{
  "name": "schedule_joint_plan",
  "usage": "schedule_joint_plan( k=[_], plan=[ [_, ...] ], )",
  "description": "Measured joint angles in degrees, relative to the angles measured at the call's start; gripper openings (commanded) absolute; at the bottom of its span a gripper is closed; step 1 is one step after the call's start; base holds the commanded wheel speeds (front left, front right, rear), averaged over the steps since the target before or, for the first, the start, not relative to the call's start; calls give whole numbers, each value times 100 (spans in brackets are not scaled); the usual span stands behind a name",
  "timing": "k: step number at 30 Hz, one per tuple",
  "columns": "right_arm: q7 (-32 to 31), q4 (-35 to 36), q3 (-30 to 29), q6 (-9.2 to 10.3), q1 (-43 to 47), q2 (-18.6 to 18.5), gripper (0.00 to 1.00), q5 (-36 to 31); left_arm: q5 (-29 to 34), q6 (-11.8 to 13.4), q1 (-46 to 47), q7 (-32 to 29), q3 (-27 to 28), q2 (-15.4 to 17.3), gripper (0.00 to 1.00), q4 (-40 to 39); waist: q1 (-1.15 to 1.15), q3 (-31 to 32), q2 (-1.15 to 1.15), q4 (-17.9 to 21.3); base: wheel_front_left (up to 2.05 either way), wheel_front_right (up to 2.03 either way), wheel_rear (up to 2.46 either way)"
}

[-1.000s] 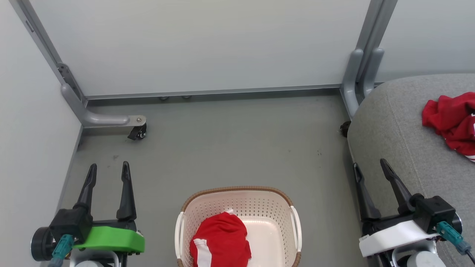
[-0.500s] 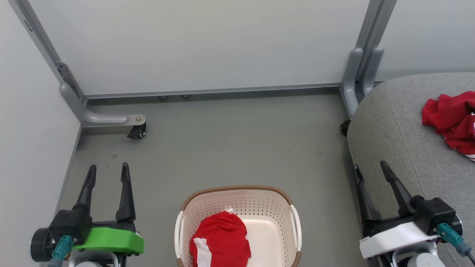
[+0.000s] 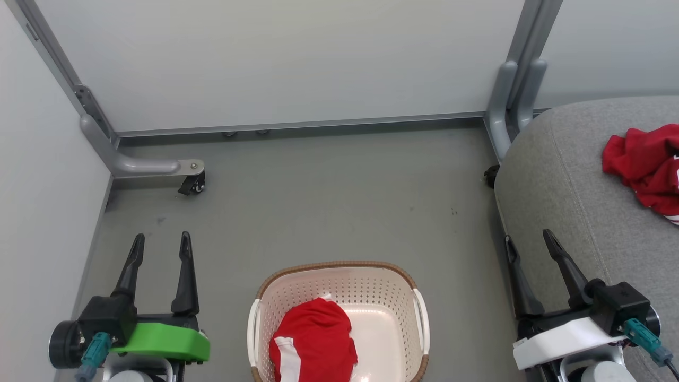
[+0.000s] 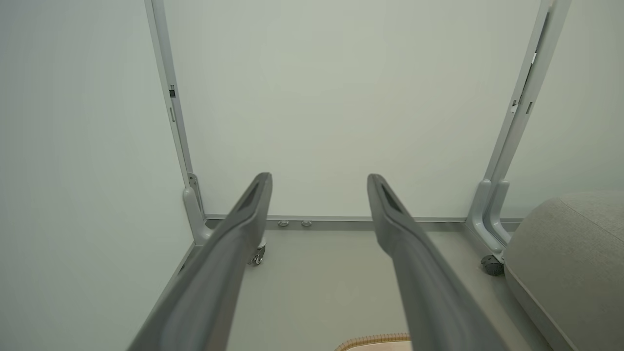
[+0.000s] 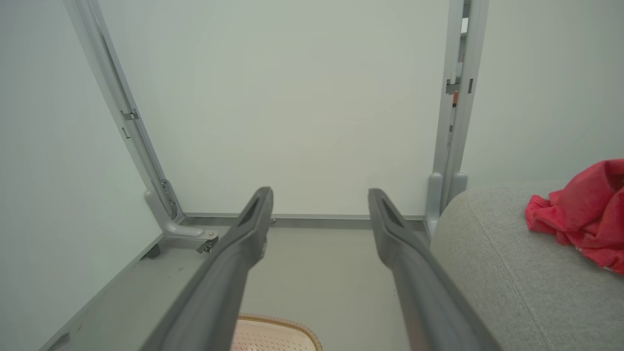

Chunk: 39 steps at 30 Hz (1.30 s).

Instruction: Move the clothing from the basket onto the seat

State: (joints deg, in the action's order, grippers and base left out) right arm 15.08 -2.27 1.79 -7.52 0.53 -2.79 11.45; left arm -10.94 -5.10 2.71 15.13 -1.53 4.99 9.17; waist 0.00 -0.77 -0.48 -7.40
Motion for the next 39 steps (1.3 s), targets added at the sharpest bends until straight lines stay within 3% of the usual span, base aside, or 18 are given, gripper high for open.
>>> schedule_joint_plan(
  k=[10,16,31,39],
  plan=[
    [0,102,132,0,-250,0,100,-52,153,-180,644,0,-508,178,100,304,0,-270,0,193,0,0,0],
    [0,226,231,0,-530,0,100,-98,168,-221,1246,1,-1100,381,100,758,0,-612,0,399,0,0,0],
    [0,675,455,0,-1401,-1,100,-140,-201,-237,2979,0,-2945,1022,100,2531,0,-1963,0,1041,0,0,0],
    [0,881,547,0,-1801,-3,100,-194,-441,-240,3694,0,-3768,1209,100,3445,0,-2782,0,1329,0,0,0]
  ],
)
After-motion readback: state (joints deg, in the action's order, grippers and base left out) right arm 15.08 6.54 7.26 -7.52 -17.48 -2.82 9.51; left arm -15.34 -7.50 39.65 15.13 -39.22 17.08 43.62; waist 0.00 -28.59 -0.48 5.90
